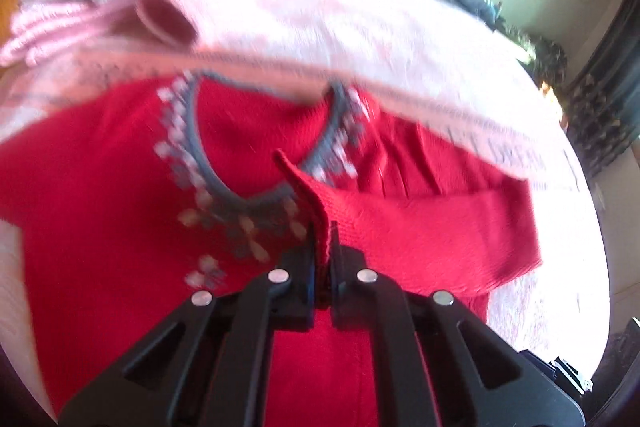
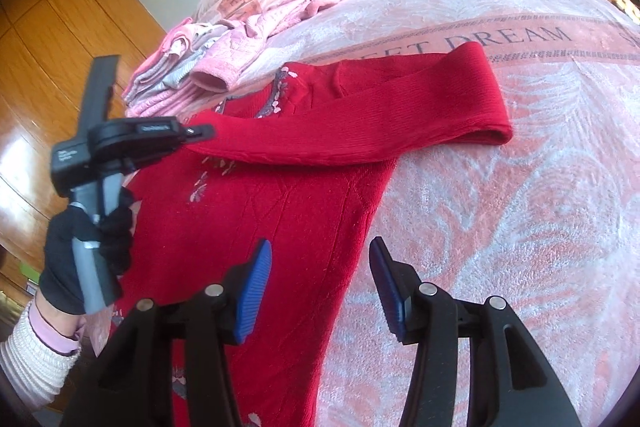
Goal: Fold small clothes
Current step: 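Grasp the other sleeve with the left tool and fold it across the body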
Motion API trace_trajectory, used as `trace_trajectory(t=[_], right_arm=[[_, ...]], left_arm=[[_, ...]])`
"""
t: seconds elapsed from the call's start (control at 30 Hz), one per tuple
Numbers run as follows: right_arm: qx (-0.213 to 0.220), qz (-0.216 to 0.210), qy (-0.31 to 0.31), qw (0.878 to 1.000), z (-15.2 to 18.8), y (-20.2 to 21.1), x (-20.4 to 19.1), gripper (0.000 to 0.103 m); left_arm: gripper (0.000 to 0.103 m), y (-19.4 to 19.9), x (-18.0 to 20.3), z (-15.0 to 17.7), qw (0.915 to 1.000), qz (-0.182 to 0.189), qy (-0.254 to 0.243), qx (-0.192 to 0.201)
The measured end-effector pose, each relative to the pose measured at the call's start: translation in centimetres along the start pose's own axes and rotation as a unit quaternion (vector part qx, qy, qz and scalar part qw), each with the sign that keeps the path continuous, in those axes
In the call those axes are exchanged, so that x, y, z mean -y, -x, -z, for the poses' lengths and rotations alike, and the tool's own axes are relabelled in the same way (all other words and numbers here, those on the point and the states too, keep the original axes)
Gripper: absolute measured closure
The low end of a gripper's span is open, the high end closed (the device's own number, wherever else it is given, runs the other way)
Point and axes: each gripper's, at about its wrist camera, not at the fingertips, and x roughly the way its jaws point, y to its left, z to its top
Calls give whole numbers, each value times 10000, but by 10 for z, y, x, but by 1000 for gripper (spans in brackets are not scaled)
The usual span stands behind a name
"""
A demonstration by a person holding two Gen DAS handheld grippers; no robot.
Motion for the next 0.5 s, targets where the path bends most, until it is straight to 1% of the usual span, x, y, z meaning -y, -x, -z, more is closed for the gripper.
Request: trace_trajectory(t=[0.1, 0.23, 0.37, 0.43, 0.5], right_arm=[[11, 33, -14, 10000, -2, -2, -1, 52], [18, 47, -85, 10000, -3, -6, 1, 52], [24, 49, -100, 9999, -8, -10, 2, 52], [37, 36, -79, 10000, -13, -13, -1, 52], [69, 4, -98, 9999, -21, -16, -3, 52]], left_arm=[[100, 22, -18, -13, 9994, -133, 101, 308], [100, 46, -52, -31, 9957, -606, 137, 683], [100, 61, -98, -46, 9915, -949, 329, 833], [100, 70, -121, -48, 9885, -1118, 416, 931], [100, 68, -139, -49, 9873, -1196, 511, 909]])
